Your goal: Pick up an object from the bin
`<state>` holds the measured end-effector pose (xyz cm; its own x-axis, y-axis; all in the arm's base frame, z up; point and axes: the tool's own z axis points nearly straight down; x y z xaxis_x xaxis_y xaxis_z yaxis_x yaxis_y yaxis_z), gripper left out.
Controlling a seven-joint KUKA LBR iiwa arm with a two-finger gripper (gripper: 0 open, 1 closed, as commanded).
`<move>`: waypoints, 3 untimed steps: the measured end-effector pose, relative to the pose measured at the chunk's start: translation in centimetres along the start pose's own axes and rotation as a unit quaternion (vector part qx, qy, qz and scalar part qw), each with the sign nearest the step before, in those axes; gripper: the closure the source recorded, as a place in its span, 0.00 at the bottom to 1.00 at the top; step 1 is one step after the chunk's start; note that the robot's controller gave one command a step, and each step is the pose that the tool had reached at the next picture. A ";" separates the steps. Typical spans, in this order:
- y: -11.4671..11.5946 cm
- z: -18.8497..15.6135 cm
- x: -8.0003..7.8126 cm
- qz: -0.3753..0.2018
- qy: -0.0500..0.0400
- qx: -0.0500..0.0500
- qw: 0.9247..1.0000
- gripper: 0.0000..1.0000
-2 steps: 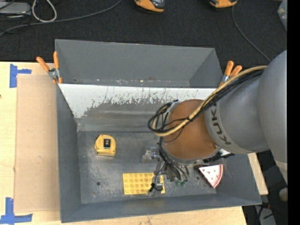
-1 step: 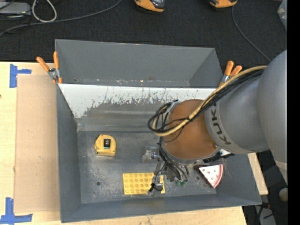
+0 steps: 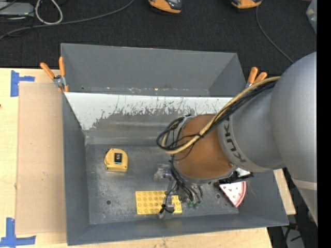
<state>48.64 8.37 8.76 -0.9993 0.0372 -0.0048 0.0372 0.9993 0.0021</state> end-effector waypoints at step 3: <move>-0.3 1.2 0.3 0.022 0.001 0.000 1.000 1.00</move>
Offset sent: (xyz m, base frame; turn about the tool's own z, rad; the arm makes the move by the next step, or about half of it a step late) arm -0.0028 -0.0030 -0.0109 0.0422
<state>48.32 8.07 7.59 -0.9967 0.0817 -0.0030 0.0817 0.9967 0.0019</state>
